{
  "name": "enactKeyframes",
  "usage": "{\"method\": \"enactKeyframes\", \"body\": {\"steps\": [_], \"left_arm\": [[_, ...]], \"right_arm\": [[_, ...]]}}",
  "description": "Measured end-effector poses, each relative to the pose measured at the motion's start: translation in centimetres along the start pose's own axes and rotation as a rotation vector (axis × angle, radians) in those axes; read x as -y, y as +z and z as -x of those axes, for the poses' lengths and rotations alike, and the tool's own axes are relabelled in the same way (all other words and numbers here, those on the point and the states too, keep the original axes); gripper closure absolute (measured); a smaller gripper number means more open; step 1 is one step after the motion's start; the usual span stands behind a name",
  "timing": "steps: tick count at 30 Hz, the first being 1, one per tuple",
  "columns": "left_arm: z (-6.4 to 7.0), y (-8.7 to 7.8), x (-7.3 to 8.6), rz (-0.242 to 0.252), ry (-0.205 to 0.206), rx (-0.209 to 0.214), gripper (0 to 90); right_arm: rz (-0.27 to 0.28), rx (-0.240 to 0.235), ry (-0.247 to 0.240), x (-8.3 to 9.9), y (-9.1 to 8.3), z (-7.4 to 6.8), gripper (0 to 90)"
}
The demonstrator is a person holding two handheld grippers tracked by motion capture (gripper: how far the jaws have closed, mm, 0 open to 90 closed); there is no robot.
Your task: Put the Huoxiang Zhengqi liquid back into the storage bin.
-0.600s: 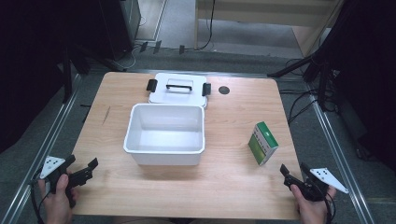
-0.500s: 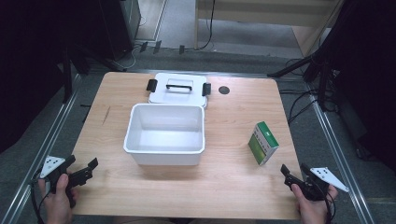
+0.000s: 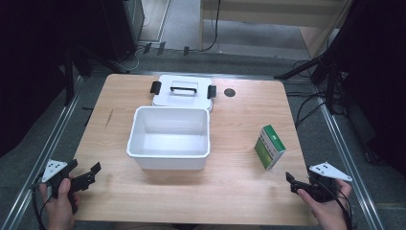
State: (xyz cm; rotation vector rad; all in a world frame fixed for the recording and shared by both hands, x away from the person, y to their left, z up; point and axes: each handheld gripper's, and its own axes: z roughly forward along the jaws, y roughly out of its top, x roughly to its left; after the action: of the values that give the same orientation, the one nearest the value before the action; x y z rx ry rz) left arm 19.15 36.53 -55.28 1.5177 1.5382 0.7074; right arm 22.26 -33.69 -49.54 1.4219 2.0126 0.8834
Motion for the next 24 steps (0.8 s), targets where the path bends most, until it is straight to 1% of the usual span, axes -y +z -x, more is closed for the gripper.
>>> {"method": "enactKeyframes", "body": {"steps": [2,3,4,7,12,14,15,16,17,19,20,21,22,23,24], "left_arm": [[0.0,0.0,0.0,-0.003,-0.001,-0.001,9.8],[0.0,0.0,0.0,-0.003,-0.001,-0.001,9.8],[0.0,0.0,0.0,-0.003,0.0,-0.003,9.8],[0.0,0.0,0.0,-0.004,-0.002,0.001,9.8],[-0.1,0.1,0.0,-0.006,-0.012,-0.002,9.8],[-0.1,0.1,0.0,-0.007,-0.013,-0.002,9.8],[-0.1,0.1,0.0,-0.007,-0.013,-0.002,9.8],[-0.1,0.1,0.0,-0.01,-0.012,-0.003,9.8],[-0.1,0.1,0.0,-0.01,-0.012,-0.003,9.8],[-0.1,0.1,0.0,-0.01,-0.012,-0.003,9.8],[-0.1,0.1,0.0,-0.01,-0.012,-0.003,9.8],[-0.1,0.1,0.0,-0.009,-0.014,-0.004,9.8],[-0.1,0.1,0.0,-0.009,-0.014,-0.004,9.8],[-0.1,0.1,0.0,-0.01,-0.015,-0.004,9.8],[-0.2,0.1,0.0,-0.012,-0.02,-0.005,9.8]], "right_arm": [[-0.046,-0.005,-0.031,-0.8,-0.1,-0.2,19.2],[-0.046,-0.005,-0.031,-0.8,-0.1,-0.2,19.2],[-0.108,-0.008,-0.06,-1.4,0.0,-0.3,19.2],[-0.207,-0.022,-0.097,-2.2,0.2,-0.4,19.2],[-0.361,-0.015,-0.174,-3.9,0.5,-0.8,20.8],[-0.427,-0.028,-0.185,-4.8,0.5,-1.1,20.1],[-0.427,-0.028,-0.185,-4.8,0.5,-1.1,20.1],[-0.479,-0.041,-0.197,-5.7,0.5,-1.5,19.8],[-0.505,-0.047,-0.205,-6.2,0.6,-1.7,19.4],[-0.544,-0.052,-0.216,-7.1,0.7,-2.1,18.8],[-0.544,-0.052,-0.216,-7.1,0.7,-2.1,18.8],[-0.583,-0.06,-0.231,-7.9,0.9,-2.4,18.6],[-0.583,-0.06,-0.231,-7.9,0.9,-2.4,18.6],[-0.605,-0.066,-0.228,-8.2,1.0,-2.5,18.5],[-0.651,-0.087,-0.222,-8.9,1.1,-2.7,18.4]]}}
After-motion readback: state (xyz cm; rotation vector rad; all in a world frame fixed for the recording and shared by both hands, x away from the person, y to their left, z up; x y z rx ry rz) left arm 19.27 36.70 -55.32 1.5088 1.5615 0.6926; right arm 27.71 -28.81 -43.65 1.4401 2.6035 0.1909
